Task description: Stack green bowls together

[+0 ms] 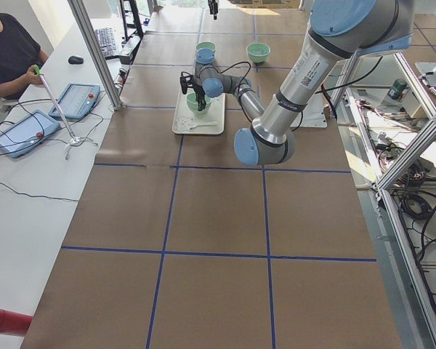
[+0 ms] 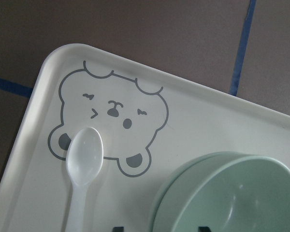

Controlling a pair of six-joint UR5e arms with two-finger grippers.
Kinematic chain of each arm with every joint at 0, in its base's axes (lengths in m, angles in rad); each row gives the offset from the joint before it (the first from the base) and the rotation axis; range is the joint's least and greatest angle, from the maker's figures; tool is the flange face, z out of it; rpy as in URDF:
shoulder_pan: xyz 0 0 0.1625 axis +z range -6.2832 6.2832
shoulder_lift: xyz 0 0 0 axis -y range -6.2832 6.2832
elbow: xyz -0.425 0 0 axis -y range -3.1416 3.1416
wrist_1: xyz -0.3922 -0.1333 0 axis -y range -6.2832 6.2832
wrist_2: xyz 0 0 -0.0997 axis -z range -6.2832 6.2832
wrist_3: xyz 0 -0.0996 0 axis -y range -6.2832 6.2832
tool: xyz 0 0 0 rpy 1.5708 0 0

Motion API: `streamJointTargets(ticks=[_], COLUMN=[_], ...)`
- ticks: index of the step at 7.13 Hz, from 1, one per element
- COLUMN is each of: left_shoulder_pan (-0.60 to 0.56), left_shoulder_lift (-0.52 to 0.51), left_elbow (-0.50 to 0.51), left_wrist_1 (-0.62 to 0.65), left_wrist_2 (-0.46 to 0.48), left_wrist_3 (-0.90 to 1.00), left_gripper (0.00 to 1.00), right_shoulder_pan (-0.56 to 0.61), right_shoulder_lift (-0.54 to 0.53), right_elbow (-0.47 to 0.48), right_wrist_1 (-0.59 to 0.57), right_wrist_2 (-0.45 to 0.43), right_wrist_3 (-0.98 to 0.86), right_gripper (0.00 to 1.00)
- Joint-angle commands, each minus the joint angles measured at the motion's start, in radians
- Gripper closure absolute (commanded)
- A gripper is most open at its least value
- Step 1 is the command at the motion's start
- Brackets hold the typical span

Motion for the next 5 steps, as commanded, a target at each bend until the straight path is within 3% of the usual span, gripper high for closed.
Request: streamJointTargets(ticks=[1,3,5], left_shoulder_pan=[-0.074,-0.088,-0.087], left_shoulder_lift=[0.150,0.209,0.209], left_elbow=[-0.209,-0.278,-0.275], left_wrist_1=[0.004,0.030,0.030], left_wrist_2=[-0.024,-0.032,-0.031], left_wrist_3=[0.128,0.164,0.162], left_gripper=[0.00,0.00,0.00], right_shoulder_pan=[-0.087,-0.220,-0.268], right_shoulder_lift=[0.039,0.071,0.126], right_elbow=[0.003,-0.093,-0.213], right_wrist_1=[0.044,0.332,0.448], right_wrist_2=[-0.005,-0.051,-0.115], right_wrist_3=[0.222,0.540,0.641], right_gripper=[0.00,0.00,0.05])
